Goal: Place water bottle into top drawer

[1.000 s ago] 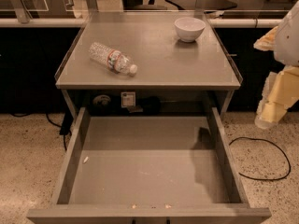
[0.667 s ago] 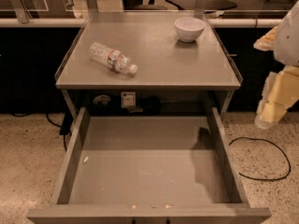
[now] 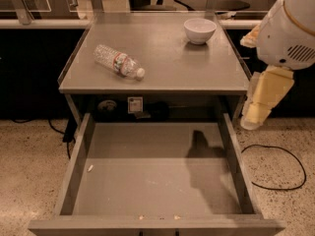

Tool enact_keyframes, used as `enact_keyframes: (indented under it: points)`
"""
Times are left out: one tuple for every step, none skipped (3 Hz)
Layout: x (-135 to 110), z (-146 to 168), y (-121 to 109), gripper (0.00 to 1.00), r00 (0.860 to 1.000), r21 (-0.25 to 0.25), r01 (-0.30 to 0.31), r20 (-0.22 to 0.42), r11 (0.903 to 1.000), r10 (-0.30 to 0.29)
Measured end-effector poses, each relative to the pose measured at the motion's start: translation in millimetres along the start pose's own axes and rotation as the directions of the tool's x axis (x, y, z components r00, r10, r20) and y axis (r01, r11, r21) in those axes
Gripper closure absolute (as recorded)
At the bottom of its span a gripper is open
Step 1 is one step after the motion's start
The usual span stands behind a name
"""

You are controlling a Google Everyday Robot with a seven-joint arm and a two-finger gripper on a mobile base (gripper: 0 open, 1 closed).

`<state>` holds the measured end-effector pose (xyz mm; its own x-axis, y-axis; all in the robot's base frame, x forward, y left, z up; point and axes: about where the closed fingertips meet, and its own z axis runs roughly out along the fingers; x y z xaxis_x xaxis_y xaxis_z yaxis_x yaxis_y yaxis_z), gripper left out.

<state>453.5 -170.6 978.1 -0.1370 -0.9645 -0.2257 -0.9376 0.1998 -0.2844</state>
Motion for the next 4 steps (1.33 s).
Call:
enact_keyframes:
  points:
    - [-50, 16, 1, 0.0, 0.996, -0.006, 0.069, 0.047, 0.9976, -0.069]
    - [-112, 37, 4, 0.0, 0.982, -0.008, 0.153, 0.112, 0.9881, -0.152]
    - [-164, 53, 9, 0.0, 0.961, -0.008, 0.223, 0.167, 0.9747, -0.219]
    - [-207, 66, 9, 0.0, 0.943, 0.033, 0.27, 0.192, 0.9623, -0.271]
